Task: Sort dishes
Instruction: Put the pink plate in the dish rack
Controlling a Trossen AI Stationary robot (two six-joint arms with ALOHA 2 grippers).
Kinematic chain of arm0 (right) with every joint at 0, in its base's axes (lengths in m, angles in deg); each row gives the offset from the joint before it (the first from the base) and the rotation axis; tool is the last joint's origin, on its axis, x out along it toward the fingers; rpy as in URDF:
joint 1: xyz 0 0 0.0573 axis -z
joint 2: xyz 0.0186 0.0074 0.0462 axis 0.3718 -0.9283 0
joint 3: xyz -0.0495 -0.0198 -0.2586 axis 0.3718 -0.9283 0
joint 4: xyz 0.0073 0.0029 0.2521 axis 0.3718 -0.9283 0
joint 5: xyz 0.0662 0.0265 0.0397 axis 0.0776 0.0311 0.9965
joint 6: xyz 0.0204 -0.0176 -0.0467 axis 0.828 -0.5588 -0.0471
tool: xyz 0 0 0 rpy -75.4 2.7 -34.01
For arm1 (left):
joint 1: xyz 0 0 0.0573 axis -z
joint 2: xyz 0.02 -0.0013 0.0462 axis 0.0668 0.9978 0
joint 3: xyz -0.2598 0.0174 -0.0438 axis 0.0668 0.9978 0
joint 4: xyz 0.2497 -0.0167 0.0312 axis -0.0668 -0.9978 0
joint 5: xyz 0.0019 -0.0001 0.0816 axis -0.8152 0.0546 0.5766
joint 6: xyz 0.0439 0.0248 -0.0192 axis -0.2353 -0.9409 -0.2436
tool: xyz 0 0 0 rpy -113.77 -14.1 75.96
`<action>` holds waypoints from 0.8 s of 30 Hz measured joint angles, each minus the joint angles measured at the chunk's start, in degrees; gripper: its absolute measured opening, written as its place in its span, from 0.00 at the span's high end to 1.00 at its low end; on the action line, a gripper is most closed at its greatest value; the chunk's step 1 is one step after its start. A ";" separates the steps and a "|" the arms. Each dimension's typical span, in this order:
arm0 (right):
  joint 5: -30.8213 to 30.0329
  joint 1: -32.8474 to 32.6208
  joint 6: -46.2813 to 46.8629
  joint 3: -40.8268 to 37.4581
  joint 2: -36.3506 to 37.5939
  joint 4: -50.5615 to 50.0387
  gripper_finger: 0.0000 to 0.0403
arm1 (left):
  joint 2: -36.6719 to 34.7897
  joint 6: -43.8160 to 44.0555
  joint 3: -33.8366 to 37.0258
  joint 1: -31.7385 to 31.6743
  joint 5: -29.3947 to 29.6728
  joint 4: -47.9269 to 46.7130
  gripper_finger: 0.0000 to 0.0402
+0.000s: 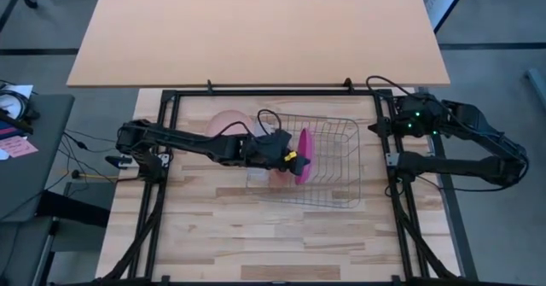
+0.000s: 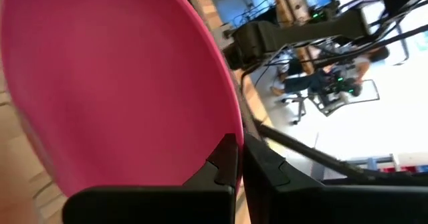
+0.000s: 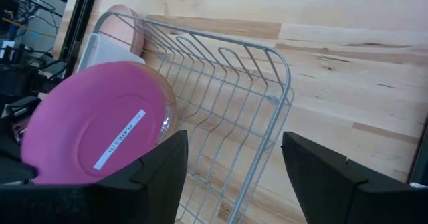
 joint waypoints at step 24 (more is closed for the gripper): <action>-0.44 0.01 0.15 0.00 0.00 -0.02 0.38 | 0.00 -1.65 0.00 -0.63 0.22 -4.69 0.93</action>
